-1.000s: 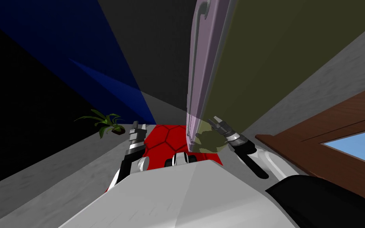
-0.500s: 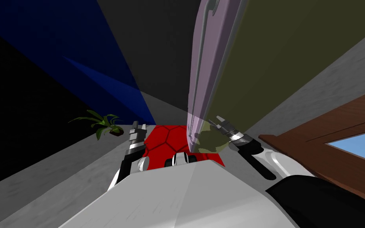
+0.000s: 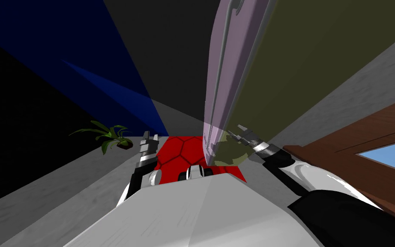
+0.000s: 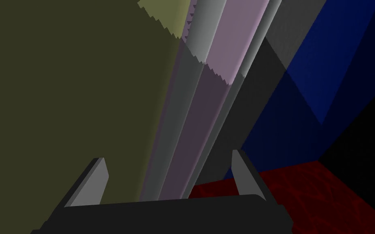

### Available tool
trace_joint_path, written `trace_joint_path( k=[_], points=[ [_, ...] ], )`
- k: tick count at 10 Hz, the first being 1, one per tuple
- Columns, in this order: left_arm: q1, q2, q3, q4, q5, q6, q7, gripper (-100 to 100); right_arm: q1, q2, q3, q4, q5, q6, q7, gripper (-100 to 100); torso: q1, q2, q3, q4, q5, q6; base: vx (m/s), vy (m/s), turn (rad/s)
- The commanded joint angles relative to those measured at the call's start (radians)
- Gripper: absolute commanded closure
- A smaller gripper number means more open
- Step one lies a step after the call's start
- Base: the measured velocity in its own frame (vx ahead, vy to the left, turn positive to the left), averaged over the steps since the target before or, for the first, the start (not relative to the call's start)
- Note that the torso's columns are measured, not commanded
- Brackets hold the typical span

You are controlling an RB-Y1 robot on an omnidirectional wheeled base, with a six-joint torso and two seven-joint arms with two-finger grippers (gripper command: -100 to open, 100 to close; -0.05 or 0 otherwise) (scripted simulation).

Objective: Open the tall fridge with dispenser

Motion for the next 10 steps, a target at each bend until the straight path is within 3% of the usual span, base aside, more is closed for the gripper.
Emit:
trace_joint_path(
  k=[1, 2, 3, 4, 5, 6, 7, 10],
  points=[
    [0.000, 0.000, 0.000, 0.000, 0.000, 0.000, 0.000, 0, 0.008, -0.015, -0.014, -0.007, 0.064, 0.009, -0.009, -100, -0.001, 0.000, 0.000, 0.000, 0.000, 0.000, 0.019, 0.027, 0.001],
    [0.000, 0.000, 0.000, 0.000, 0.000, 0.000, 0.000, 0, 0.021, -0.039, -0.049, -0.013, 0.102, 0.015, -0.018, -100, -0.003, 0.001, 0.001, 0.000, -0.001, 0.000, 0.032, 0.049, -0.031],
    [0.000, 0.000, 0.000, 0.000, 0.000, 0.000, 0.000, 0, 0.021, -0.039, -0.049, -0.013, 0.126, 0.015, -0.018, -100, -0.001, 0.000, 0.000, 0.000, -0.001, 0.000, 0.032, 0.055, -0.022],
    [0.000, 0.000, 0.000, 0.000, 0.000, 0.000, 0.000, 0, 0.033, -0.062, -0.082, -0.017, 0.153, 0.021, -0.027, -100, 0.000, 0.000, 0.000, 0.000, 0.000, 0.000, 0.040, 0.080, -0.023],
    [0.000, 0.000, 0.000, 0.000, 0.000, 0.000, 0.000, 0, 0.033, -0.062, -0.082, -0.017, 0.181, 0.021, -0.027, -100, 0.002, 0.000, 0.000, 0.000, 0.001, 0.000, 0.035, 0.081, -0.014],
    [0.000, 0.000, 0.000, 0.000, 0.000, 0.000, 0.000, 0, 0.045, -0.086, -0.115, -0.020, 0.211, 0.027, -0.037, -100, 0.001, 0.000, 0.000, 0.000, 0.000, 0.000, 0.044, 0.089, -0.013],
    [0.000, 0.000, 0.000, 0.000, 0.000, 0.000, 0.000, 0, 0.045, -0.086, -0.115, -0.020, 0.242, 0.027, -0.037, -100, 0.001, 0.000, 0.000, 0.000, 0.000, 0.000, 0.036, 0.069, -0.011],
    [0.000, 0.000, 0.000, 0.000, 0.000, 0.000, 0.000, 0, 0.067, -0.132, -0.178, -0.024, 0.332, 0.040, -0.058, -100, -0.001, 0.001, 0.001, 0.000, 0.000, 0.000, 0.035, 0.079, -0.007]
  ],
)
